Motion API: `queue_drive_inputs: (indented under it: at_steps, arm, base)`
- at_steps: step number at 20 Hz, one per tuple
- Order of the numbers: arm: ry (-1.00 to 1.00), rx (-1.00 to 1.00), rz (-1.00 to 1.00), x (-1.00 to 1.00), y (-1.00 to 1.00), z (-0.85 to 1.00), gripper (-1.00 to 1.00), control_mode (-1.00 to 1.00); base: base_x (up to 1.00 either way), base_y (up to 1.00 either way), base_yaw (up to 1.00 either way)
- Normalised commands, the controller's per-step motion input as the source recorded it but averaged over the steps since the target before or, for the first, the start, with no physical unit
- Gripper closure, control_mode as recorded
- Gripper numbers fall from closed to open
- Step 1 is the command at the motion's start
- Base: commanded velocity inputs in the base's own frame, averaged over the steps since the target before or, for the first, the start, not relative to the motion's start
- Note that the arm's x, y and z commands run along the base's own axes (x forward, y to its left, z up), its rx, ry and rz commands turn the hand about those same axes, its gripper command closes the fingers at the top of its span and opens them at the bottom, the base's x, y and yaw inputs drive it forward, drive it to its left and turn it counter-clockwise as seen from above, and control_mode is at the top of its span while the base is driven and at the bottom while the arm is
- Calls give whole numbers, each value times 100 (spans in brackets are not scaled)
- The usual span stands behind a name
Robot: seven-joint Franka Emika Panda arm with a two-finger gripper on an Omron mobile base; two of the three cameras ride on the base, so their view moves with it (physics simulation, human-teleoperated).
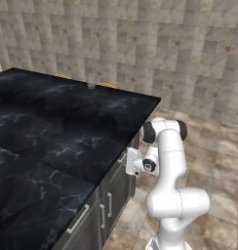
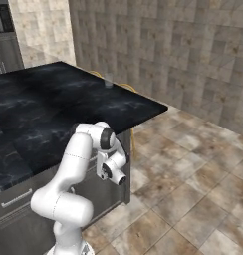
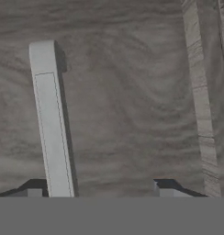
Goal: Take a straw from the drawer in front and place it inside the glass cup on the dining counter.
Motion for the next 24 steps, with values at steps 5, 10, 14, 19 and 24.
queue_drive_inputs:
  at_steps: [5, 10, 14, 19, 24]
  arm:
    - [7, -2, 0, 1, 12, -2, 100, -100]
    - [-4, 0, 0, -56, -76, 5, 100, -100]
    - [-5, 0, 0, -77, -100, 0, 100, -100]
    - [-5, 0, 0, -81, -100, 0, 100, -100]
    - [-6, 0, 0, -76, -100, 0, 100, -100]
  base:
    - [0, 0, 0]
    - [0, 0, 0]
    - [0, 0, 0]
    - [0, 0, 0]
    - [0, 0, 0]
